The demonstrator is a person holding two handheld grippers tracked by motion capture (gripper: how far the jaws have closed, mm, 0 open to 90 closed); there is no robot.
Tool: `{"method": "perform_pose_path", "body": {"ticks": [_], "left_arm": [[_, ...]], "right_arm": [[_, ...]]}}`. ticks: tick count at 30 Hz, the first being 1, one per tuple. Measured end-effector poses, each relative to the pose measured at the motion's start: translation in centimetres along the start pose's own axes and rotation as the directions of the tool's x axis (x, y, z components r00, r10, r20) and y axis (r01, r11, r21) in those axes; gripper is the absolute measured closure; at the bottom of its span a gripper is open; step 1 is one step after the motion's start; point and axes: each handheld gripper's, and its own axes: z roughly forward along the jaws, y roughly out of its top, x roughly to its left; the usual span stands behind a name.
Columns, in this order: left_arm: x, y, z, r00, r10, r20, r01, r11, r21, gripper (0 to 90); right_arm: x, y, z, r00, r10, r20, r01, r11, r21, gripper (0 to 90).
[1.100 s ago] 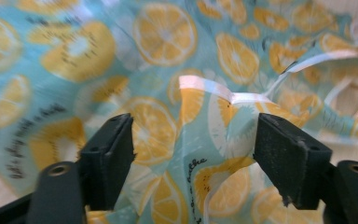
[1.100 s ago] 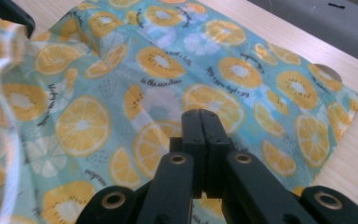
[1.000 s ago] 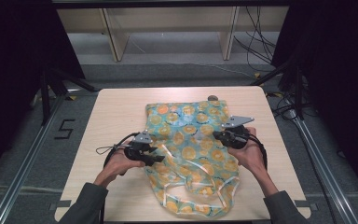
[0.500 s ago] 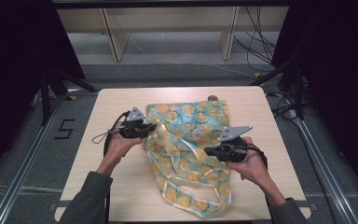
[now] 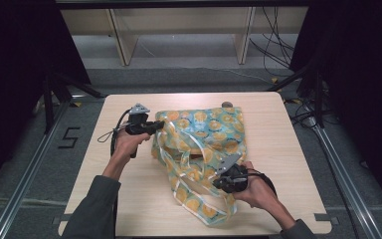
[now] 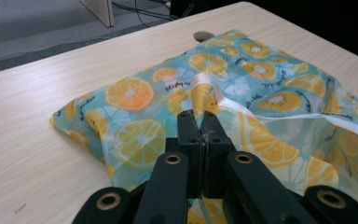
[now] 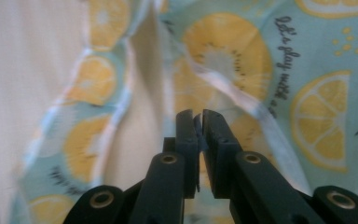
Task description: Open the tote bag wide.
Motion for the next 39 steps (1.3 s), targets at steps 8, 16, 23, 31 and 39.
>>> {"method": "perform_pose_path", "body": {"ticks": [8,16,23,31,39], "left_arm": [[-0.3,-0.4,0.4,0.9995,0.019,0.024,-0.020,0.9995,0.023,87.0],[0.1,-2.6,2.2,0.9937,0.112,0.004,-0.111,0.9828,0.147,83.8],[-0.1,-3.9,3.1,0.9961,0.085,-0.023,-0.079,0.9756,0.205,71.0],[-3.5,0.0,-2.4,0.9633,0.253,-0.088,-0.243,0.9633,0.114,42.1],[-9.3,-0.3,-1.8,0.9329,0.341,0.116,-0.354,0.9280,0.116,48.6]], "right_arm": [[-6.9,2.4,-0.3,0.9381,0.098,0.332,-0.067,0.992,-0.103,87.3],[-13.9,2.4,0.4,0.8861,0.275,0.373,-0.247,0.961,-0.121,89.1],[-13.9,0.9,-0.2,0.9005,0.306,0.309,-0.276,0.951,-0.140,86.7],[-12.8,0.7,-1.9,0.9136,0.321,0.250,-0.273,0.939,-0.208,85.8],[-12.8,0.7,-1.9,0.9131,0.323,0.249,-0.275,0.939,-0.208,85.5]]}}
